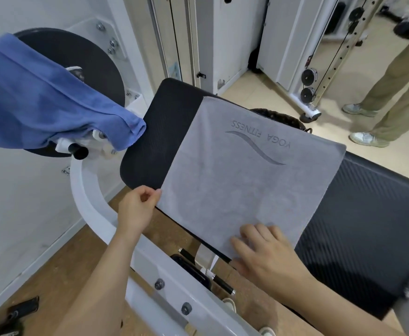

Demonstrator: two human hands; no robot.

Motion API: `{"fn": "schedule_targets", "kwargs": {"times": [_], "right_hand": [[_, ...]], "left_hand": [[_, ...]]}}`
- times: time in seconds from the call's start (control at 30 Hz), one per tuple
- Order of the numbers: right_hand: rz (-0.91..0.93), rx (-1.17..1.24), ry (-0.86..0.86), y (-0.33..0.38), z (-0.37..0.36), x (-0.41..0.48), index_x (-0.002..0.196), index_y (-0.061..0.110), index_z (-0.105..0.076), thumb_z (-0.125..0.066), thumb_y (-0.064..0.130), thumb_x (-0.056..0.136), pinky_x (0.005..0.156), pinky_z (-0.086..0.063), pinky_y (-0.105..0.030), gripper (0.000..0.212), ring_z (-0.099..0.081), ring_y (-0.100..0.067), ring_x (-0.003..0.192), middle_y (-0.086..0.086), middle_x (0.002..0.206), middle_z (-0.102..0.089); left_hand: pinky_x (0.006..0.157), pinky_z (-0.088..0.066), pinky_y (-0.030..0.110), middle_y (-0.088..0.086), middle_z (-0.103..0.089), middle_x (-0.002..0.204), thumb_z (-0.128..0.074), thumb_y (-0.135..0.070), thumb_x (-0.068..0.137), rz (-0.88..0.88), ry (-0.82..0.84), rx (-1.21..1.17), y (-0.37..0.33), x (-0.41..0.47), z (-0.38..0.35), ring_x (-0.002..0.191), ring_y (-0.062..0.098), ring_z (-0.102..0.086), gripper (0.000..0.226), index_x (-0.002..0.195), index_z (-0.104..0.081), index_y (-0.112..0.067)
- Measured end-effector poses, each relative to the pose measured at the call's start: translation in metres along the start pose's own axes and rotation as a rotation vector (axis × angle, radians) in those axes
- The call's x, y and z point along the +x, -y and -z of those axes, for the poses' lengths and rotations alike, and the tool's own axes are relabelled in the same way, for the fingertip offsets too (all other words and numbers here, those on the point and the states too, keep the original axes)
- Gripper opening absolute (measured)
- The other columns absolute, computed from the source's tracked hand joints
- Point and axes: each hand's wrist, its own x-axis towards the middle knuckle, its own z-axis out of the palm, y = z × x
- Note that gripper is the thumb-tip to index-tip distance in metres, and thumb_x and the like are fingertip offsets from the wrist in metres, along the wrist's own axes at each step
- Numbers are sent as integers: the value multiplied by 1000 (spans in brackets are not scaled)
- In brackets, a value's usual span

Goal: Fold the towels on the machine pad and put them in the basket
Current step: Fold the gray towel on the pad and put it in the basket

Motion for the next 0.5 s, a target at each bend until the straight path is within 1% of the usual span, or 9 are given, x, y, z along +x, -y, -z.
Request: {"fn": "schedule_targets", "kwargs": {"times": [0.07, 0.13, 0.2, 0.23, 0.27, 0.37, 0.4, 0.43, 0.5], "right_hand": [[-5, -9, 39, -2, -3, -2, 90, 16, -59, -54, 39, 76, 70, -31, -37, 27, -45, -24, 80, -5, 90, -54], [0, -25, 78, -2, -2, -6, 86, 17, -59, -49, 40, 77, 68, -31, -37, 27, -47, -24, 76, -3, 84, -52], [2, -37, 107, 0, 0, -11, 84, 18, -57, -47, 43, 80, 67, -36, -36, 28, -51, -23, 72, -2, 81, -52], [1, -45, 112, 0, 0, -13, 83, 18, -56, -47, 44, 81, 67, -39, -36, 28, -52, -23, 71, -1, 79, -52], [-6, -53, 115, 1, 1, -16, 82, 18, -54, -49, 43, 82, 67, -40, -36, 26, -52, -23, 70, -1, 79, -53], [-7, -73, 88, 1, -1, -23, 80, 17, -54, -66, 30, 78, 70, -32, -35, 18, -52, -23, 66, -3, 78, -55], [-5, -90, 83, 1, 0, -25, 81, 16, -56, -65, 27, 79, 71, -31, -36, 14, -53, -23, 66, -3, 78, -57], [0, -112, 70, 2, -1, -28, 85, 15, -58, -60, 24, 82, 73, -31, -36, 10, -54, -24, 67, -5, 79, -59], [-10, -143, 42, 6, 0, -32, 92, 10, -63, -46, 19, 86, 76, -32, -38, 20, -56, -27, 68, -8, 80, -61]], "left_hand": [[63, -49, 28, -7, -66, 76, -67, -41, 86, -13, 42, 4, -1, 3, 7, 74, 11, -61, 18, 83, -63, -25], [69, -53, 33, -4, -68, 77, -75, -40, 80, 29, 126, -11, 2, 8, 12, 74, 13, -63, 19, 86, -64, -25], [76, -56, 38, 2, -71, 81, -80, -39, 75, 110, 260, -91, 7, 13, 16, 80, 20, -67, 25, 87, -69, -20], [78, -56, 39, 5, -72, 85, -81, -40, 73, 151, 319, -136, 9, 15, 18, 82, 22, -67, 28, 87, -71, -17], [76, -56, 38, 7, -72, 87, -81, -40, 73, 180, 361, -167, 10, 17, 19, 84, 23, -67, 31, 88, -71, -15], [65, -49, 27, 8, -69, 86, -79, -34, 77, 208, 361, -203, 5, 19, 24, 75, 18, -64, 30, 89, -69, -8], [63, -48, 25, 8, -67, 83, -78, -30, 79, 208, 342, -228, 2, 18, 25, 72, 16, -63, 28, 89, -68, -7], [62, -47, 25, 7, -65, 80, -78, -27, 80, 212, 318, -269, 1, 18, 25, 69, 16, -61, 25, 89, -67, -6], [60, -47, 24, 6, -63, 73, -78, -21, 80, 195, 264, -357, 0, 19, 26, 67, 17, -58, 21, 89, -66, -5]]}}
